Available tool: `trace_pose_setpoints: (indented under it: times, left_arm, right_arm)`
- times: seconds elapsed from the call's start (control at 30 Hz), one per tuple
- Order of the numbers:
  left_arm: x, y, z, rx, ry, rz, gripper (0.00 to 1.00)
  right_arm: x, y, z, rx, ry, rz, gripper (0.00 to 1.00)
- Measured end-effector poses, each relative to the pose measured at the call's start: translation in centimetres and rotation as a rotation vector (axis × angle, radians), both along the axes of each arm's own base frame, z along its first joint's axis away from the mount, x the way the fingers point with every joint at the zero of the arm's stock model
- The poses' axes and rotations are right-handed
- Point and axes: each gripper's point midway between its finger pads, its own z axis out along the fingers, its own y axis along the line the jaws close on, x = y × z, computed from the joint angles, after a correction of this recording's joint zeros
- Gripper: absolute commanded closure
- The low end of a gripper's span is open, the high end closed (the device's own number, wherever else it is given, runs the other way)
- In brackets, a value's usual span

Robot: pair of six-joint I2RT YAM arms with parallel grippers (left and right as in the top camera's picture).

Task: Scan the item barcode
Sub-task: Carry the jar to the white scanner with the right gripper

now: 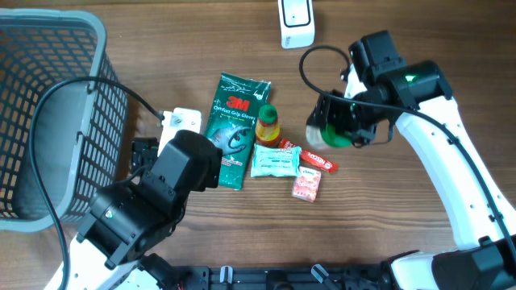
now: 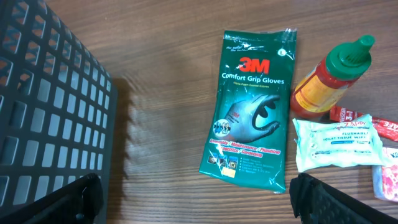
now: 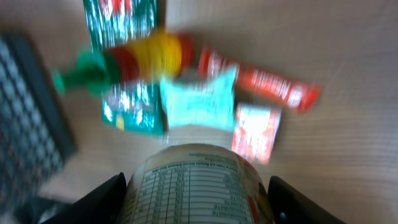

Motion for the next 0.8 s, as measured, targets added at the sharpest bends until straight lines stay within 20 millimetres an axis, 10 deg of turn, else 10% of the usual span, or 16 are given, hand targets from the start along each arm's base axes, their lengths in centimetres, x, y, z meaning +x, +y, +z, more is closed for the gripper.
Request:
trace_pose_setpoints:
  times: [0.27, 0.4, 0.5, 0.8]
  left_arm:
    - [0.0, 0.0, 0.0, 0.000, -0.001, 0.000, 0.00]
    - [0.0, 0.0, 0.0, 0.000, 0.000, 0.000, 0.00]
    - [0.0, 0.0, 0.0, 0.000, 0.000, 0.000, 0.00]
    - [0.0, 0.0, 0.0, 0.000, 0.000, 0.000, 0.00]
  right_arm:
    - [8.3, -2.3, 2.0, -0.138, -0.365, -0.144, 0.48]
    - [9.8, -3.1, 2.0, -0.179, -0.432, -0.183, 0.48]
    - [10.7, -3.4, 2.0, -0.199, -0.462, -0.202, 0.67]
    - [14.4, -3.1, -0.1, -0.245, -0.518, -0.199, 0.63]
